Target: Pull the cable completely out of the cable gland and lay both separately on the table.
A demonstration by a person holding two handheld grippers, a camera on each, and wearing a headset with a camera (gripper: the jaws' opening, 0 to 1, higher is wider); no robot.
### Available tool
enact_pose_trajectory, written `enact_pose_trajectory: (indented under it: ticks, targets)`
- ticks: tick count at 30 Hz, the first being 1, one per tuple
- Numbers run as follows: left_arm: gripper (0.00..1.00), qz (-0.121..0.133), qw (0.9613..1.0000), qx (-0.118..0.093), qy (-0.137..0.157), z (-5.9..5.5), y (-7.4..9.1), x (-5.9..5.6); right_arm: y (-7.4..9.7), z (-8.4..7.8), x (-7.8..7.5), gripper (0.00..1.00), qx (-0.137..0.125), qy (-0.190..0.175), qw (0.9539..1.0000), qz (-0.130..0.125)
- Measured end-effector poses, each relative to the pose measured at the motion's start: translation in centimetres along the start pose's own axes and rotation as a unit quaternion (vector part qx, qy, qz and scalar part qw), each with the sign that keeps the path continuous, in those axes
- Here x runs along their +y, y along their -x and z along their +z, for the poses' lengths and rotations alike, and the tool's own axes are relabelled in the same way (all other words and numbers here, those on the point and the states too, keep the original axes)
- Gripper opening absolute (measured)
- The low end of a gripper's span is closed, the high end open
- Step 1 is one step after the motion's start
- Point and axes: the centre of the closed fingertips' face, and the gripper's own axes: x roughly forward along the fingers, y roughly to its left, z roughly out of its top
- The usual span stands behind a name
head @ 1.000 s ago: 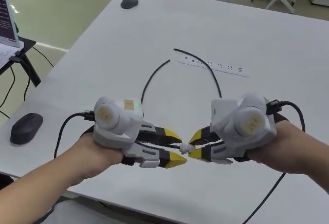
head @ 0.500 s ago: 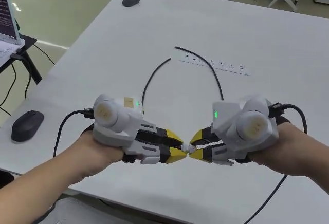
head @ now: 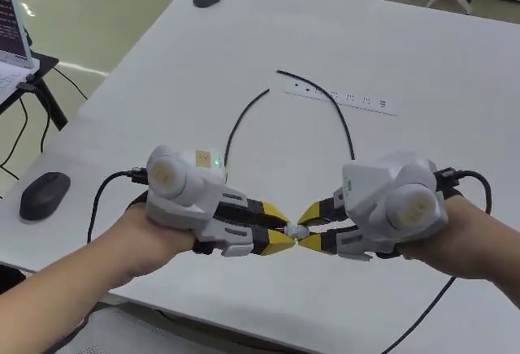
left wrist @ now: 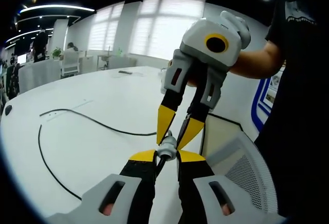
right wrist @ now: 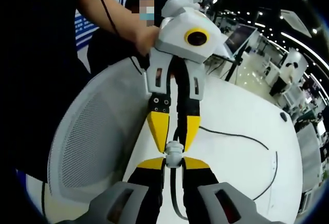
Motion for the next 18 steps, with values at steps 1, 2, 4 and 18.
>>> enact_pose_trajectory:
  ticks: [1, 2, 4, 18]
  targets:
    - [0.15, -0.002, 1.0000, 0.004, -0.003, -0.1, 0.1, -0.1, 0.0, 0.1, 0.0, 0.08, -0.003, -0.004, 1.0000, 0.001]
    - [0.15, -0.003, 1.0000, 0.005, -0.004, 0.0, 0.1, -0.2, 0.0, 0.2, 0.1, 0.08, -0.007, -0.012, 0.9999, -0.001]
    - [0.15, 0.002, 1.0000, 0.003, -0.005, 0.0, 0.4, -0.1, -0.1, 0.4, -0.1, 0.08, -0.012, -0.016, 0.9998, -0.009]
    - [0.15, 0.009, 0.9994, 0.013, -0.031, 0.1, 0.9, -0.2, 0.7, 0.8, -0.7, 0.10, -0.102, -0.154, 0.9828, 0.005]
